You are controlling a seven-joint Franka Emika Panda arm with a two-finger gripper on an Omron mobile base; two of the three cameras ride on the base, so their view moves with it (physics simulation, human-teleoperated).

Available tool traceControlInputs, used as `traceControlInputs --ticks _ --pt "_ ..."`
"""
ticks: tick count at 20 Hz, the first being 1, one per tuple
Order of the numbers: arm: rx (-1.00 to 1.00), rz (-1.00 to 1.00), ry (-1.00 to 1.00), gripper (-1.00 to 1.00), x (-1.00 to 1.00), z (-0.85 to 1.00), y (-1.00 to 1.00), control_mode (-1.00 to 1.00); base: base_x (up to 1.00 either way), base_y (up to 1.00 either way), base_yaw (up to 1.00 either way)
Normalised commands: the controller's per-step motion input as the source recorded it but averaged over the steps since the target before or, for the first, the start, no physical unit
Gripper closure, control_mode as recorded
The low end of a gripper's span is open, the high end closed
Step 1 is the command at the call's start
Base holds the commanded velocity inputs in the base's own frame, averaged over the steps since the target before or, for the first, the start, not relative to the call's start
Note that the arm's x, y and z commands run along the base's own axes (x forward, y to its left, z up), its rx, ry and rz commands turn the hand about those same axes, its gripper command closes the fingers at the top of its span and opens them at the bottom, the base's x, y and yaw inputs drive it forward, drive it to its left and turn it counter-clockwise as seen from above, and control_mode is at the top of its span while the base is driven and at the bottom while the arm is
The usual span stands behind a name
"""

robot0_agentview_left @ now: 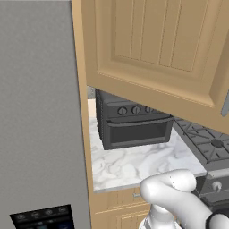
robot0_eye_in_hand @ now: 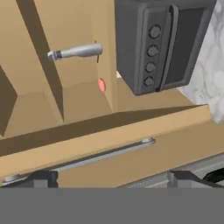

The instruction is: Pick the bar soap and spray from the cabinet and place them on the counter.

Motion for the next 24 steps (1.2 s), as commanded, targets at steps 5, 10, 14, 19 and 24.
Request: traceControlInputs --ticks 5,10,14,19,24 --pt "0.13 0.14 0.00 -1.00 0.00 0.00 0.00 -1.00 0.00 0.00 0.00" --pt "0.04 0.09 0.00 -1.00 0.16 0.00 0.01 -1.00 0.00 0.00 0.00" --pt "0.00 0.01 0.00 -1.00 0.38 0.00 0.07 -1.00 0.00 0.00 0.00" --pt "0.03 0.02 0.00 -1.00 0.40 0.00 0.00 -1.00 0.00 0.00 0.00" --pt "0.07 0.05 0.00 -1.00 0.39 0.00 0.00 -1.00 0.00 0.00 0.00"
